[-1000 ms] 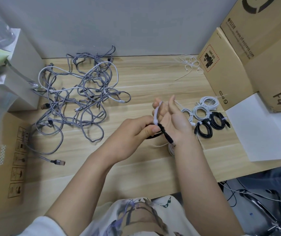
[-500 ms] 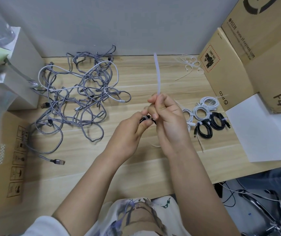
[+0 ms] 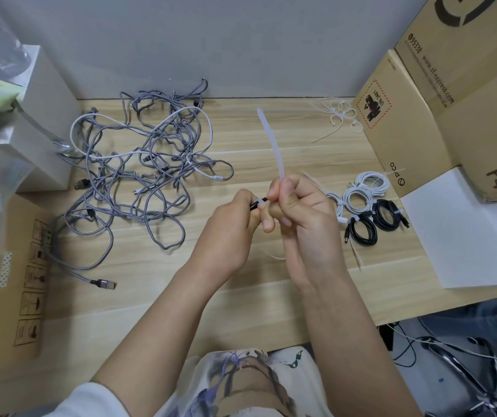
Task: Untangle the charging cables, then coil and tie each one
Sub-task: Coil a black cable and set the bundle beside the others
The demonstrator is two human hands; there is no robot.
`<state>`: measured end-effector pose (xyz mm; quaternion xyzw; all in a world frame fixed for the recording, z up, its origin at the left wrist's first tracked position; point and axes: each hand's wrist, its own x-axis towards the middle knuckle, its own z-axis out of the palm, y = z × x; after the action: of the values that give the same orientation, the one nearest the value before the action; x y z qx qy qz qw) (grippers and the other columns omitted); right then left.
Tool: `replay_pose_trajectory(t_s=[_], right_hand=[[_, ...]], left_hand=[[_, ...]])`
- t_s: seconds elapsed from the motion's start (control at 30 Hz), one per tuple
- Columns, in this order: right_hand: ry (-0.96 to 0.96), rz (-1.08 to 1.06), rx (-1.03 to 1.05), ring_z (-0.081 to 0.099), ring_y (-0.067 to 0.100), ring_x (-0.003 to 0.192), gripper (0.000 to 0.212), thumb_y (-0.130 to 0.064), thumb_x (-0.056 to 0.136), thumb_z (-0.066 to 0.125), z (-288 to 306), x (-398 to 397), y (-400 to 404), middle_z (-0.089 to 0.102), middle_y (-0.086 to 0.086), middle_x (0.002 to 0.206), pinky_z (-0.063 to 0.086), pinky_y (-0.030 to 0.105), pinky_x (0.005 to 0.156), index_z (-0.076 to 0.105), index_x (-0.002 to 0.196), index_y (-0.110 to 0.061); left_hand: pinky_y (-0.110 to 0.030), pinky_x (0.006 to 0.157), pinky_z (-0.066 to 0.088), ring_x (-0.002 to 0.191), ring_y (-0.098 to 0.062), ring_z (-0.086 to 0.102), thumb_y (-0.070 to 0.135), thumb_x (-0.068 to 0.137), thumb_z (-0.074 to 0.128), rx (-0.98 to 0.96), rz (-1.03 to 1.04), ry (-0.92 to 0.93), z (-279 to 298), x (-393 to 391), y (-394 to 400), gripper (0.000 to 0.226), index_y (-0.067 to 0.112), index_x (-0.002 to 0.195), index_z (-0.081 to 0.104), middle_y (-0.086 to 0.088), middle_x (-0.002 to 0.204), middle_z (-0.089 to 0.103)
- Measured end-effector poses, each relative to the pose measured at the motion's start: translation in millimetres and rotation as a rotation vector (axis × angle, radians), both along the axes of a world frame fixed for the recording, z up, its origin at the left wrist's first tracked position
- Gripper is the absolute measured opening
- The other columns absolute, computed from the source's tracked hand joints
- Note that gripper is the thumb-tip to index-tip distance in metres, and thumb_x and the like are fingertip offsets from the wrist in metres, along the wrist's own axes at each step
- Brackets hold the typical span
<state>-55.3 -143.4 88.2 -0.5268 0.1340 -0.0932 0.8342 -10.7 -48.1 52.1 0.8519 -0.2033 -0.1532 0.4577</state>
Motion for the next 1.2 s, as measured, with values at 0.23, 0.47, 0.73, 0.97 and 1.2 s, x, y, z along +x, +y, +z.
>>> replay_pose_trajectory(t_s=[0.23,0.47,0.73,0.97,1.2], right_hand=[[-0.081,0.015,0.059,0.038,0.013,0.035,0.026,-0.024,0.088,0.044,21.2,-4.0,-16.7,0.031,-0.006,0.04,0.047,0.027,0.061,0.057,0.068,-0.013],[-0.078,0.026,0.087,0.04,0.013,0.032,0.038,-0.035,0.085,0.05,26.1,-7.1,-33.3,0.037,-0.004,0.039,0.045,0.029,0.058,0.056,0.052,-0.016],[0.064,0.064,-0.02,0.042,0.008,0.027,0.026,-0.016,0.077,0.068,30.7,-13.0,-48.5,0.041,-0.004,0.039,0.021,0.03,0.049,0.066,0.051,-0.018],[0.117,0.093,-0.038,0.026,0.003,0.027,0.019,-0.01,0.063,0.066,31.4,-12.1,-49.9,0.049,-0.006,0.046,0.042,0.019,0.045,0.061,0.047,-0.018],[0.151,0.049,-0.109,0.019,0.003,0.027,0.018,-0.01,0.068,0.063,34.3,-12.6,-48.0,0.048,-0.007,0.04,0.039,0.016,0.041,0.065,0.051,-0.014]], left_hand=[[-0.021,0.066,0.041,0.061,-0.005,0.041,0.032,0.091,0.056,-0.29,-0.134,0.446,15.9,9.3,4.2,0.021,0.021,0.073,0.055,0.003,0.068,0.041],[-0.018,0.068,0.048,0.06,-0.006,0.036,0.031,0.082,0.05,-0.518,-0.154,0.675,21.6,7.7,9.9,0.035,0.006,0.104,0.06,0.011,0.058,0.034],[-0.016,0.062,0.041,0.055,-0.009,0.035,0.024,0.077,0.044,-0.537,-0.078,0.591,37.0,4.9,11.2,0.021,0.017,0.075,0.064,0.007,0.055,0.035],[-0.013,0.054,0.032,0.054,-0.002,0.039,0.019,0.073,0.047,-0.491,-0.104,0.426,48.6,2.6,11.0,0.019,0.021,0.067,0.065,0.014,0.05,0.042],[-0.017,0.054,0.033,0.057,-0.004,0.039,0.029,0.078,0.053,-0.459,-0.183,0.362,46.5,1.6,14.4,0.018,0.027,0.071,0.07,0.012,0.055,0.045]])
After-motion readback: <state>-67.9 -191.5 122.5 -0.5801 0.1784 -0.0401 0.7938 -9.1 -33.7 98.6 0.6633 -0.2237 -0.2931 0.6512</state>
